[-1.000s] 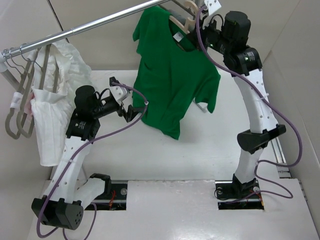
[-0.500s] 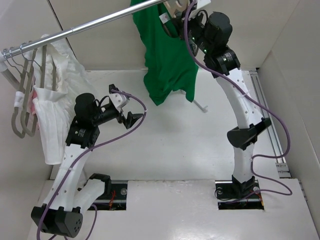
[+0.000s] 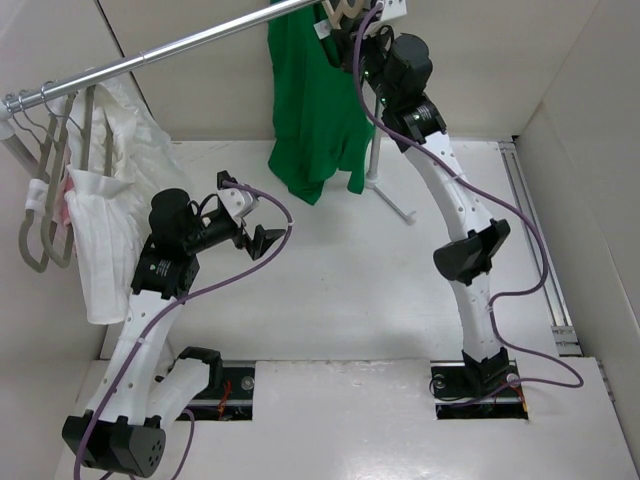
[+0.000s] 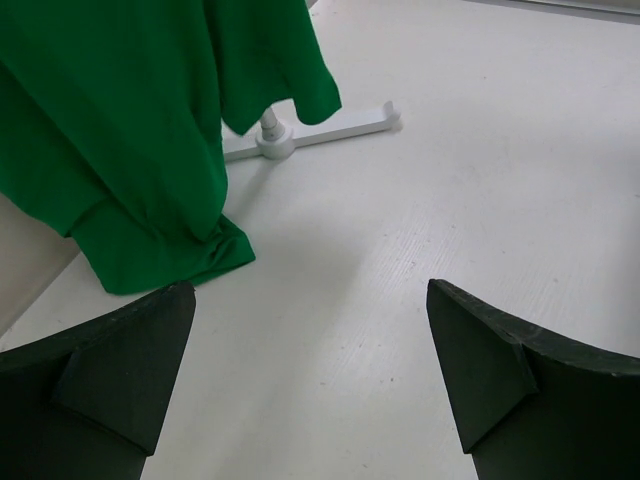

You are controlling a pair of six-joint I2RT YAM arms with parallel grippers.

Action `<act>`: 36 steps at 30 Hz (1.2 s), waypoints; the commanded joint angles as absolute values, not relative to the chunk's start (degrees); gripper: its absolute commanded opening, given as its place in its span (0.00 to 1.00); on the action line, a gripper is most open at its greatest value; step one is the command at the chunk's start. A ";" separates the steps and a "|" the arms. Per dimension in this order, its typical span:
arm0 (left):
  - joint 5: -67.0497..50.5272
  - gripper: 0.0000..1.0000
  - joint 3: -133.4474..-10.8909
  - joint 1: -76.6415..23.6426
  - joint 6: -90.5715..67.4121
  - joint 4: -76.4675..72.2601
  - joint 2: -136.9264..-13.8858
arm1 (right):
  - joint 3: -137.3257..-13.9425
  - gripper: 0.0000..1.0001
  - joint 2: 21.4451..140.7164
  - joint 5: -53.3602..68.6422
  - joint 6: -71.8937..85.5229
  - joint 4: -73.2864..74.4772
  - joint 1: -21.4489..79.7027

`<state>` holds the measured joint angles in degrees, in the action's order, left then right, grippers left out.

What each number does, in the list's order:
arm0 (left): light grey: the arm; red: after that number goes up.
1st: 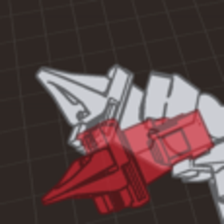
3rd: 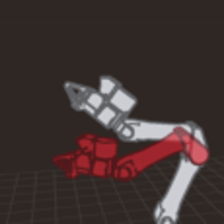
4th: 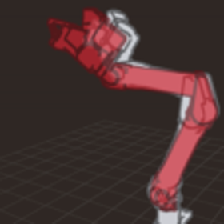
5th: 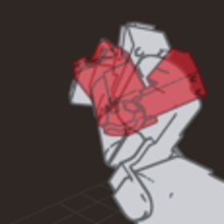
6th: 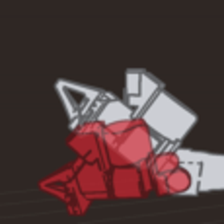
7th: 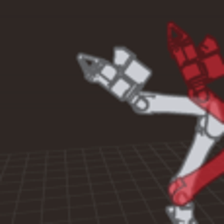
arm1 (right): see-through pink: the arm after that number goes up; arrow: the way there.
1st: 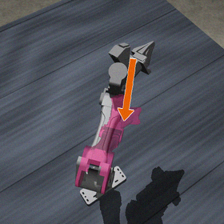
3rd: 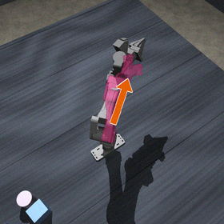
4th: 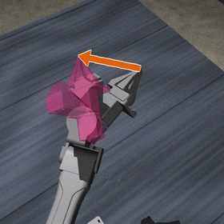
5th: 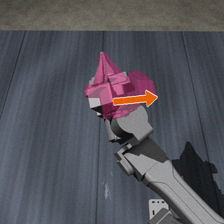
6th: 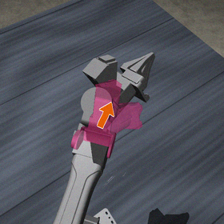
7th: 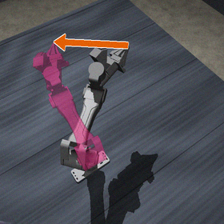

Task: Place the t-shirt on the hanger
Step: Hang the hanger with tshirt onto the clothesline

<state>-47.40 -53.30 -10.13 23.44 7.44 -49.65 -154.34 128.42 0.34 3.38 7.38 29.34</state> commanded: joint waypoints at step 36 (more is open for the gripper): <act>-38.25 1.00 -41.15 -10.20 21.80 3.61 -42.11 | -93.89 0.96 72.88 -12.21 -22.06 15.99 33.93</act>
<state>-42.65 -43.64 -10.13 22.00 6.63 -44.51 -96.97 78.30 -10.74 -19.18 13.41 33.47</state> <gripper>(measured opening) 0.997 0.951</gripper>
